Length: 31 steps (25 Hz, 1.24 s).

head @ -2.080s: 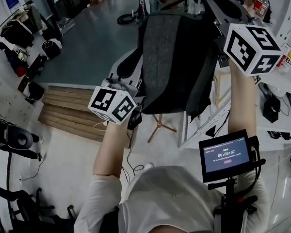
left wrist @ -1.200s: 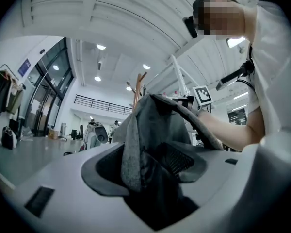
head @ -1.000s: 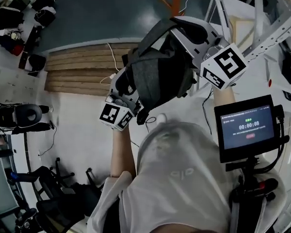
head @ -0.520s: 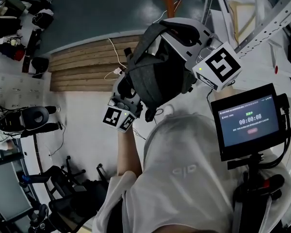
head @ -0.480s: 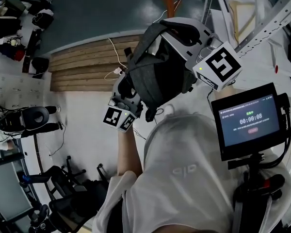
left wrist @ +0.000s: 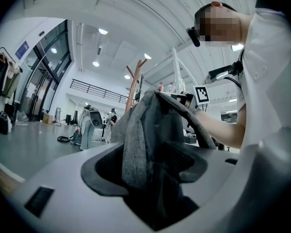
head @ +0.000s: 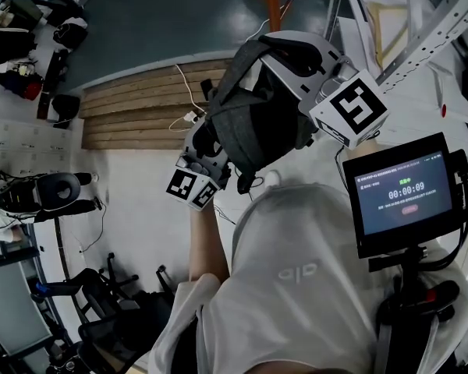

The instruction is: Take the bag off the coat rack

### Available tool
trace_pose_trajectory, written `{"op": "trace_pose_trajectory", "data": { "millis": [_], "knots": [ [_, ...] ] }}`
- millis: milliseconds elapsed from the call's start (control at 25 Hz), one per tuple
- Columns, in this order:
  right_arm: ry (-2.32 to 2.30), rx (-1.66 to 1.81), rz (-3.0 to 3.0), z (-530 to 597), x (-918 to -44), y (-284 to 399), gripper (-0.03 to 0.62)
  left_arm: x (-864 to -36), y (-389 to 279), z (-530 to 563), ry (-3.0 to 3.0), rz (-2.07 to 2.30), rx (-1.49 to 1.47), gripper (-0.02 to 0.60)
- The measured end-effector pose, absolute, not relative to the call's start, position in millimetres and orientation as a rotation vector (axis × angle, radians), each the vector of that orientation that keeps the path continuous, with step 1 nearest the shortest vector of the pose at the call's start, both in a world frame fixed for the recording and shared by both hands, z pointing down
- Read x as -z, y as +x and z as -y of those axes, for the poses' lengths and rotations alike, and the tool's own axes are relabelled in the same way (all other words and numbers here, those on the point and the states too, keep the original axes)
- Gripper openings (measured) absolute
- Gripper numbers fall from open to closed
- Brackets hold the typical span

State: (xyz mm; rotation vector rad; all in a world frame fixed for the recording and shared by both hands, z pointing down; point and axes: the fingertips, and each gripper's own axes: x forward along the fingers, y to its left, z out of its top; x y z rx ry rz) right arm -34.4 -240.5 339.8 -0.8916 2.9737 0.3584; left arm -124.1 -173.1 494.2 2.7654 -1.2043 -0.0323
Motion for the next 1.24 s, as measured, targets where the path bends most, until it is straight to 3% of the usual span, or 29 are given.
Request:
{"op": "trace_pose_trajectory", "data": {
  "millis": [1240],
  "knots": [
    [-0.997,-0.266,-3.001,249,-352,-28,0.048,-501,-119,173,2.740,1.157,0.054,0.270]
  ]
}}
